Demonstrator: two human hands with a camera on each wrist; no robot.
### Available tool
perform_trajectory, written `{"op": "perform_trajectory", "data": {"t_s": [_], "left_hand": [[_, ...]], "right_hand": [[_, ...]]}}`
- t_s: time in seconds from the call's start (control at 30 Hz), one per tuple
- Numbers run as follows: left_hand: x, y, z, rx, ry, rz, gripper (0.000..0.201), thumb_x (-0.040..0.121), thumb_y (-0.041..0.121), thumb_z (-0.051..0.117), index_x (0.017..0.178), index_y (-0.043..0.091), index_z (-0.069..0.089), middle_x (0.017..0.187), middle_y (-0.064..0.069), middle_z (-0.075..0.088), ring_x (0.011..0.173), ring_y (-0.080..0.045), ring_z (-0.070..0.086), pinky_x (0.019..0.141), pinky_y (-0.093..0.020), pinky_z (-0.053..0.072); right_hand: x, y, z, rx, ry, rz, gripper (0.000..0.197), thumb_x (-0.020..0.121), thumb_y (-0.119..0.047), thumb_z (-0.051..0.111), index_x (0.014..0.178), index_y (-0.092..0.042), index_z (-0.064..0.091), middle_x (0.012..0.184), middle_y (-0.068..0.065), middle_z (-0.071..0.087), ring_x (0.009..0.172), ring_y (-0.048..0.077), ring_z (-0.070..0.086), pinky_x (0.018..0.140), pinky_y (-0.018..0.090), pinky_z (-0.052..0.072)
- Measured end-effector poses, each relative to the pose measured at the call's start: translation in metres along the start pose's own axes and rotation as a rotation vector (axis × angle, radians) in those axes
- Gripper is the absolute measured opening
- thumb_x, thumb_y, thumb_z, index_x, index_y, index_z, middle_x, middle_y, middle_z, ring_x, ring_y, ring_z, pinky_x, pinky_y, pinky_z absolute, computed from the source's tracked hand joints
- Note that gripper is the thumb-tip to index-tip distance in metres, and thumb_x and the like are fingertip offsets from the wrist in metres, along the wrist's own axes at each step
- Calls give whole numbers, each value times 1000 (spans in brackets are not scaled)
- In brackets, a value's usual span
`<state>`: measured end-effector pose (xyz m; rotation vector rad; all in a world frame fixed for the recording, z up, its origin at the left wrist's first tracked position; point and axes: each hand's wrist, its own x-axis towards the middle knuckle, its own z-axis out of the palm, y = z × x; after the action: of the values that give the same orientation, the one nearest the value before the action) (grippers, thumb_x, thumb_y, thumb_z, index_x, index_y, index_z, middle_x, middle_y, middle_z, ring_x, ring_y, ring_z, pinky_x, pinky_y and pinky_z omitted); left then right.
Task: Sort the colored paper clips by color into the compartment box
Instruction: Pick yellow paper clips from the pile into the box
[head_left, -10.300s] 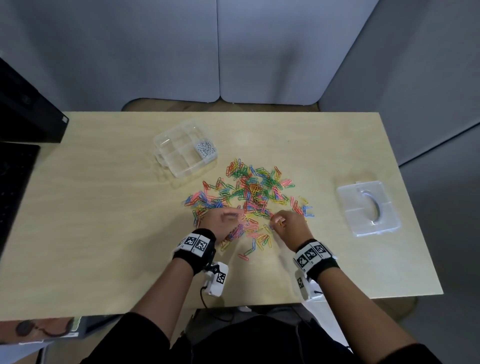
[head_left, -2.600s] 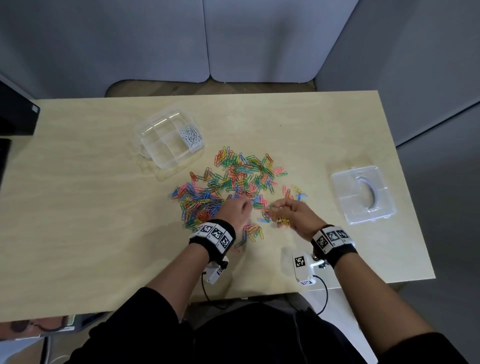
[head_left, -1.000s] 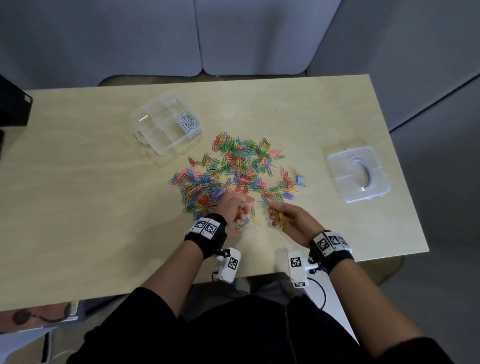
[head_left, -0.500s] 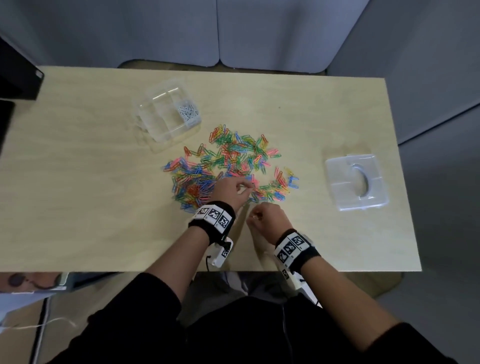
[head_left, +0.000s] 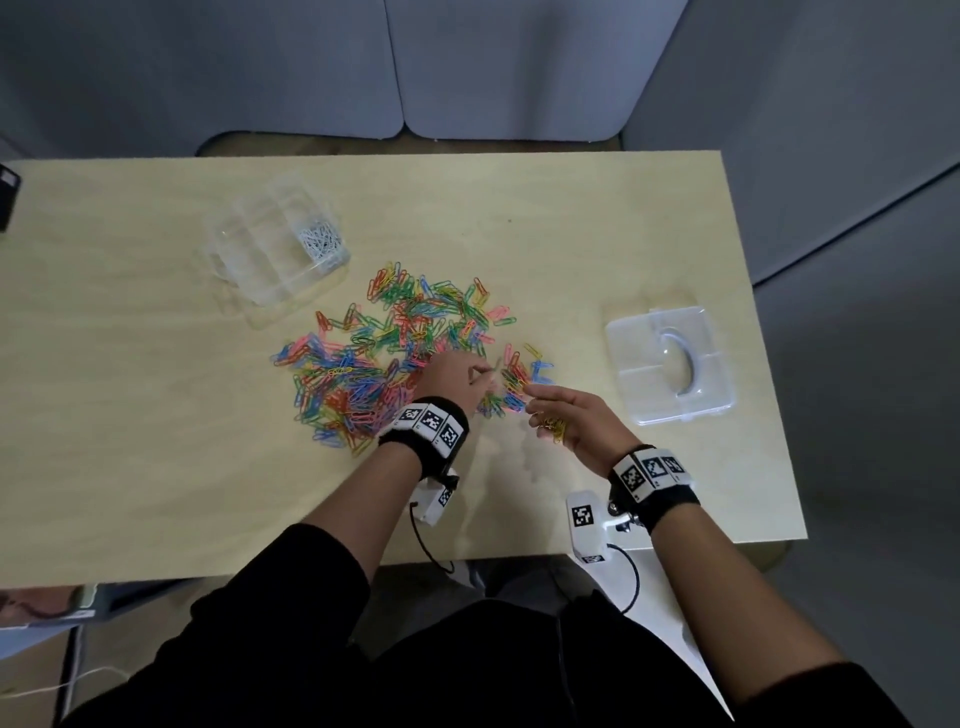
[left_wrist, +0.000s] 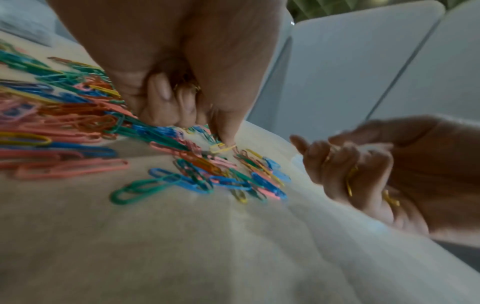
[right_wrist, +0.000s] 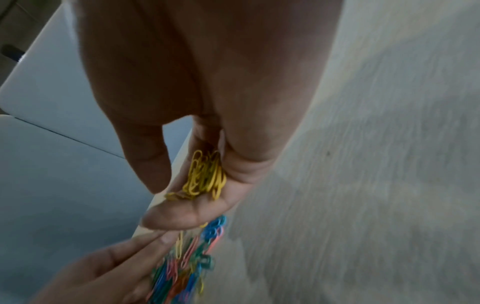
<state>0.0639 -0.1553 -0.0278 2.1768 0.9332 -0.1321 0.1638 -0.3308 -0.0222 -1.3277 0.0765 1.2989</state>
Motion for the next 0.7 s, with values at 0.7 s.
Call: {"op": "perform_trajectory", "data": {"t_s": [0.7], "left_hand": [[9, -8, -22, -17, 84, -71, 9, 86, 12, 66, 89, 19, 70, 92, 2, 66, 72, -14, 59, 62, -25, 46]], "right_hand": [[24, -5, 10, -248, 219, 52, 10, 93, -13, 63, 92, -5, 68, 63, 1, 45, 50, 12, 39, 65, 35, 60]]}}
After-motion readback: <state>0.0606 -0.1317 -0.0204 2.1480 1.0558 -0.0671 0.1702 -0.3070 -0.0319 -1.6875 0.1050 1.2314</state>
